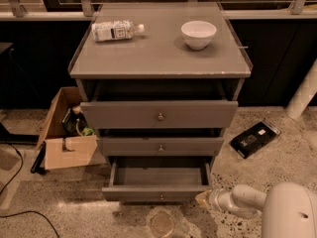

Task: Close bottom drawer

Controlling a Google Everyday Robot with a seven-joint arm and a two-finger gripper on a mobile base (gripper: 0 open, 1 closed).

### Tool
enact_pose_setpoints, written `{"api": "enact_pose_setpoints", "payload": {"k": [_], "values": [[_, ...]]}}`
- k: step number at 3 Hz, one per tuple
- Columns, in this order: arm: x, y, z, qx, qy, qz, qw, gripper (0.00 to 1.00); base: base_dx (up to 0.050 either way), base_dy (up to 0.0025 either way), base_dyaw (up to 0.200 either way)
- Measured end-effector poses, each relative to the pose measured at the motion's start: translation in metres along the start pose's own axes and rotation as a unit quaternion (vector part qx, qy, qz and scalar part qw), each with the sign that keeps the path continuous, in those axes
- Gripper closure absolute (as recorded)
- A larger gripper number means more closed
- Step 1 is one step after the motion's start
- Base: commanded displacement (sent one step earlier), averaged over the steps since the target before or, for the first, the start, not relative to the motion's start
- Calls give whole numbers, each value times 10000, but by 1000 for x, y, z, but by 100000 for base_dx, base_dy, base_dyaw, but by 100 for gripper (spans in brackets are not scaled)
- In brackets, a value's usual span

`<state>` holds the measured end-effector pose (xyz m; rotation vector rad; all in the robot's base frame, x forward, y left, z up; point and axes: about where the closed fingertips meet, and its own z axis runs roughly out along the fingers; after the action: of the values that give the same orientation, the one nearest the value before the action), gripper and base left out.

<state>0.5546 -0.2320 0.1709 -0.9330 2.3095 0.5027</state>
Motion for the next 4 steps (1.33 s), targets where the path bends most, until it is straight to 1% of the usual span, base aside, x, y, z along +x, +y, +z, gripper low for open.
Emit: {"api": "enact_pose_setpoints", "payload": {"k": [2, 3, 4], "values": [[-5, -27, 22, 88, 204, 416, 9989, 100, 0, 0, 0], [-17, -51, 35, 123, 374, 609, 9974, 100, 0, 0, 0], [-17, -50, 36, 112, 369, 603, 9974, 100, 0, 0, 0]]}}
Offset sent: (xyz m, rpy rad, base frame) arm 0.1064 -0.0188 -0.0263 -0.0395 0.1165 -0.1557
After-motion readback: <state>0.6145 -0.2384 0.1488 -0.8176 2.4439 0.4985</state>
